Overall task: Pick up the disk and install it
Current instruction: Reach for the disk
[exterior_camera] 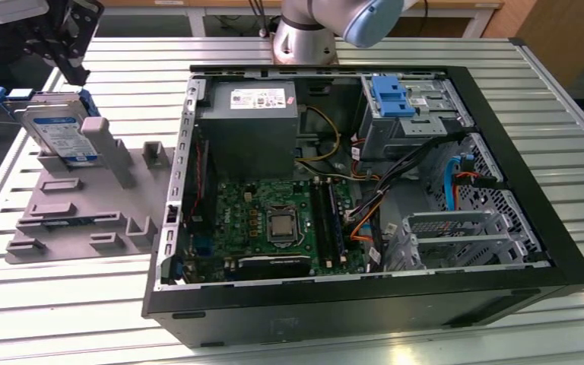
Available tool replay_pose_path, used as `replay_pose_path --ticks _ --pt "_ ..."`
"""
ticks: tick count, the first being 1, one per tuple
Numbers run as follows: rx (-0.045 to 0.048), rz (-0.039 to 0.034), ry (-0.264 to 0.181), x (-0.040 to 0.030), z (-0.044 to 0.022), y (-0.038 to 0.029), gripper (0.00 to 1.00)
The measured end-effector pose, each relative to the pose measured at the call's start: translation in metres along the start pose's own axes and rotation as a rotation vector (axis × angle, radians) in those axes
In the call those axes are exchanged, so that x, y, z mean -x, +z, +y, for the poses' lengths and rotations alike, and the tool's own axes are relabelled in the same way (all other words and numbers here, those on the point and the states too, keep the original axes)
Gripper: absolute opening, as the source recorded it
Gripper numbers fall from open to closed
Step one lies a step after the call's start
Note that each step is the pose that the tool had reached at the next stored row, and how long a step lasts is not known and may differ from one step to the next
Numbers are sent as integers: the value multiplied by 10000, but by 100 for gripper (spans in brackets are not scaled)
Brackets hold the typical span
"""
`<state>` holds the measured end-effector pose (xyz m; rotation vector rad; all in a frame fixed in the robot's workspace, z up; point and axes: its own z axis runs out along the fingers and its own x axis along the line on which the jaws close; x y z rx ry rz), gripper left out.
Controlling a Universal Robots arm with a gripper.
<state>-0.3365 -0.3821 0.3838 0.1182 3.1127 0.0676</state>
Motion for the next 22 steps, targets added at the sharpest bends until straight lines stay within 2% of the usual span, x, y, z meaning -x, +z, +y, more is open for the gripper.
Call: replay_pose_path --ticks 22 --pt "0 0 0 -139 -10 7 11"
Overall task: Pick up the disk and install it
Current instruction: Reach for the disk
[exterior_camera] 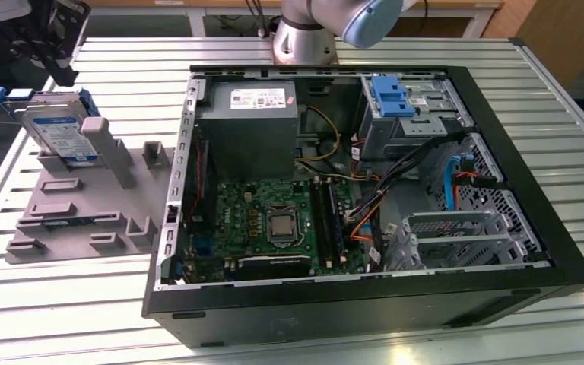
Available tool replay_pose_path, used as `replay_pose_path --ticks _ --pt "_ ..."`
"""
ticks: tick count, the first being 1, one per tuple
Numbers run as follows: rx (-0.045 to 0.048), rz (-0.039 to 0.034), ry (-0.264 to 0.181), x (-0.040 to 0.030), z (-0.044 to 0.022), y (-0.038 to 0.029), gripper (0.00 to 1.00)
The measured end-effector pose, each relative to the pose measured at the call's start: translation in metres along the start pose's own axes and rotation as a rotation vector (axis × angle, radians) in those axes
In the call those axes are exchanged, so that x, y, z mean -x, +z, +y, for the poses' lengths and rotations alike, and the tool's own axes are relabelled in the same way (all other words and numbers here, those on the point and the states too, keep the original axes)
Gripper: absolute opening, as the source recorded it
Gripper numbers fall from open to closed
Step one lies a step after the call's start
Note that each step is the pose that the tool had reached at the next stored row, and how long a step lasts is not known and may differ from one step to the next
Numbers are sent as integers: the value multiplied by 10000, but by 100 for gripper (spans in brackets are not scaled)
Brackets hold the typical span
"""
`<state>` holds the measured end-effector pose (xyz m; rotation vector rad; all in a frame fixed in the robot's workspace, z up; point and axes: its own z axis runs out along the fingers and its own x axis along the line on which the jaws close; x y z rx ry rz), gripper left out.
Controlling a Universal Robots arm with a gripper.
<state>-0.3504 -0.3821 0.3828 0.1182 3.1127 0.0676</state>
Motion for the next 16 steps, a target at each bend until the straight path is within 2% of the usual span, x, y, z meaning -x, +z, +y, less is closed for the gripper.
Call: replay_pose_path --ticks 16 --pt "0 0 0 -88 -5 4 11"
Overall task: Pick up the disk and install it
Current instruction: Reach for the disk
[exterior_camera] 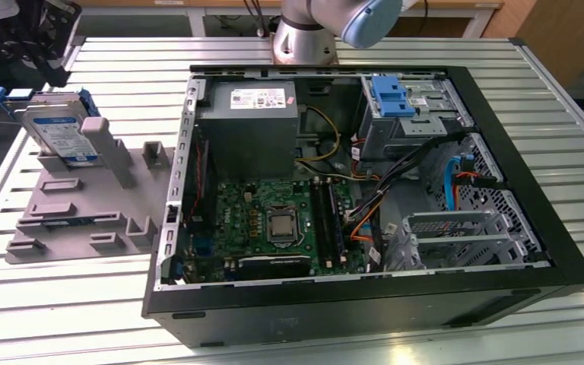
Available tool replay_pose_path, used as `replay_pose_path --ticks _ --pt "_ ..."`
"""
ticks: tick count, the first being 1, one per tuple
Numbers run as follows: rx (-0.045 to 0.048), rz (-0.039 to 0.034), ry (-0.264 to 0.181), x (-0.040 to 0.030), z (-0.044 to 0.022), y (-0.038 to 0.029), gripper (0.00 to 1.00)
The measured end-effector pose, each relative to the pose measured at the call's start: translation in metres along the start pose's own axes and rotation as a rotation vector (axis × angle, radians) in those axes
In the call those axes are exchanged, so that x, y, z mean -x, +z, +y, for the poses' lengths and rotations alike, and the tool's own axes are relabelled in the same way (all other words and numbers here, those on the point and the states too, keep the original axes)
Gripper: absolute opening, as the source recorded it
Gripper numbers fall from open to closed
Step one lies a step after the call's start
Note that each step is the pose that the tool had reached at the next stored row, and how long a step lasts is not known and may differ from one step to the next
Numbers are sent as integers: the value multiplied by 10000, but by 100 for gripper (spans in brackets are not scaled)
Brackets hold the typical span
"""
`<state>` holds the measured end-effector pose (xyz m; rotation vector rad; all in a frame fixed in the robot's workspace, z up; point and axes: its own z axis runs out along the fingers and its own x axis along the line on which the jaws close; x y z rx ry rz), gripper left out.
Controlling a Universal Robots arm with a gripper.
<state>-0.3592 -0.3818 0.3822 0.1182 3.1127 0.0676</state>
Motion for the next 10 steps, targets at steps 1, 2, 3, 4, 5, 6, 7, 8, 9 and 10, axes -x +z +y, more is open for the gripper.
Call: replay_pose_path --ticks 1,2,3,4,5,6,7,8,9,10 --pt "-1 0 0 -2 0 0 11" --pt "0 -1 1 -6 0 0 11" --pt "1 -1 1 -11 -1 0 11" --pt "0 0 1 -17 -1 0 11" --pt "0 0 1 -24 -2 -1 11" --pt "0 0 1 -32 -2 -1 11" --pt "0 0 0 -39 -3 -1 11" --pt "0 0 0 -46 -3 -1 11" --pt "0 0 0 -54 -4 -1 11" --pt "0 0 0 -61 -5 -1 11"
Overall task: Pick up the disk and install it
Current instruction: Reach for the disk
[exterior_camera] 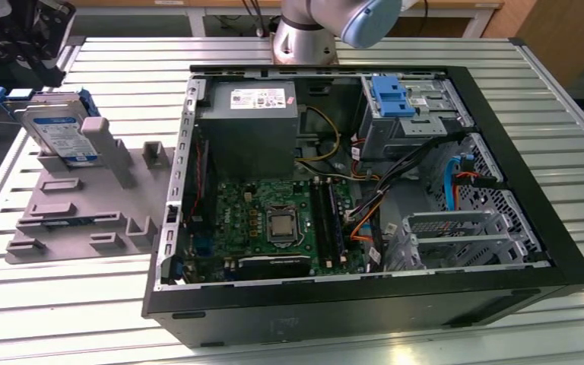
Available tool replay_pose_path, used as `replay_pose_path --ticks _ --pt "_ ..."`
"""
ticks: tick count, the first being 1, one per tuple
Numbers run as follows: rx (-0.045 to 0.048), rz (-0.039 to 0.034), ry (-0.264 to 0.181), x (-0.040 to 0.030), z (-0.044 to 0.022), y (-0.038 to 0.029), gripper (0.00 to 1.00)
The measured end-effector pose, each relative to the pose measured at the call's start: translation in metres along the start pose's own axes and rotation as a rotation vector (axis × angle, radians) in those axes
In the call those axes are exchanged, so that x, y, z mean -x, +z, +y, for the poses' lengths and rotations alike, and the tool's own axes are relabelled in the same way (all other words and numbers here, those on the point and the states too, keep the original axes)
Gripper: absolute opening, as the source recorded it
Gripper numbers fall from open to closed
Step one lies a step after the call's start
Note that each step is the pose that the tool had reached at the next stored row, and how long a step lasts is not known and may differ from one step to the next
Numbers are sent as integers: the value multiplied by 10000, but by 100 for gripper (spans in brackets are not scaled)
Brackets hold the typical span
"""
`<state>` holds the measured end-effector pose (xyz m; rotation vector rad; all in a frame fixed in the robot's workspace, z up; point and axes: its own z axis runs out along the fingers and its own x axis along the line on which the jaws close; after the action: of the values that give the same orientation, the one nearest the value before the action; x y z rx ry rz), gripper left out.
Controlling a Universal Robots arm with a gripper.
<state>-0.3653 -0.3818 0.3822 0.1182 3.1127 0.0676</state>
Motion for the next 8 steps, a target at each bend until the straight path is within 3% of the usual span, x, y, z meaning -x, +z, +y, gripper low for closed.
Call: replay_pose_path --ticks 8 --pt "0 0 -2 -41 2 -1 11"
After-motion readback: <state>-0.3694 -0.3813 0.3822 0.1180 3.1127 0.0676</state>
